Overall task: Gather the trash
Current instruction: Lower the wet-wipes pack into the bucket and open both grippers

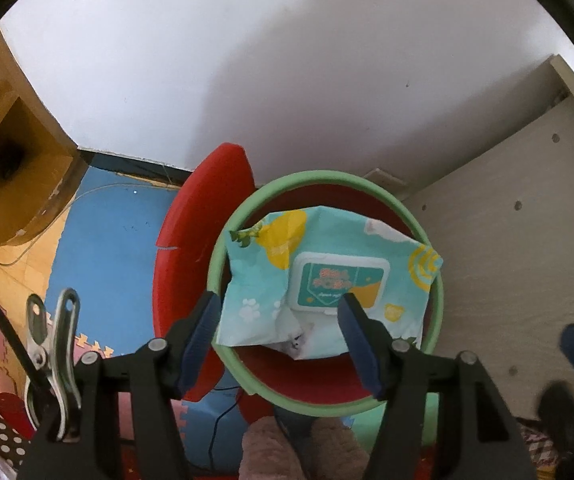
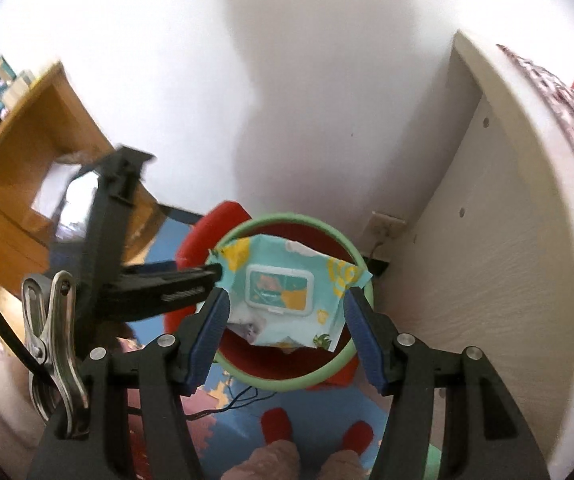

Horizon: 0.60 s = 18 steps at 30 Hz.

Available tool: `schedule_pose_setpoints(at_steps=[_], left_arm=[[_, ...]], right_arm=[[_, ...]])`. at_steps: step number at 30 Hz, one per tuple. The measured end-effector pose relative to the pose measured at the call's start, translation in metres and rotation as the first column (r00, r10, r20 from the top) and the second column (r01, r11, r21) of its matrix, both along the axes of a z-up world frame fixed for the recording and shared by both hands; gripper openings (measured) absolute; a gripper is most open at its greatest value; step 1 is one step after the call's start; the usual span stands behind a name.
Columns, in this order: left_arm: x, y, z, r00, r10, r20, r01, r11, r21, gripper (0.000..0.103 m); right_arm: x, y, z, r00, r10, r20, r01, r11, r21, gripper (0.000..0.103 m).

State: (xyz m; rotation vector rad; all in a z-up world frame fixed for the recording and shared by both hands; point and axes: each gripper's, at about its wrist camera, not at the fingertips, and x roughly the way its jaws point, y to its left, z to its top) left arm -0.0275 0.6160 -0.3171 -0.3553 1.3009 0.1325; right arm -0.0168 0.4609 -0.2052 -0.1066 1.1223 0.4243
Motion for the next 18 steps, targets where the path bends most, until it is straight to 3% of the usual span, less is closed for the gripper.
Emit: schedule_pose_setpoints(at_steps=[3,8,18], left_arm=[[0.007,-0.012,-0.003,0.999,-0.034,0.008,0.034,0.999,-0.013,0.051],[0.028,-0.037,-0.018,0.996,-0.081,0.033,0.082,0.996,-0.027,0.051],[0.06,-0.062,-0.088,0.994,-0.099,-0.039,0.096,0.993,-0.065,0.049]], right_arm=[[-0.001,-0.008,0.015,1.0,-0.026,-0.011,0.026,0.999,0.04,0.061],[-0.002,-0.012,0.029,0.999,-0.036,0.002,0.036,0.998,0.059,0.061],[0.002,-0.016,0.027,0.999,-0.046,-0.009,0.046,0.998,0.053,0.06]])
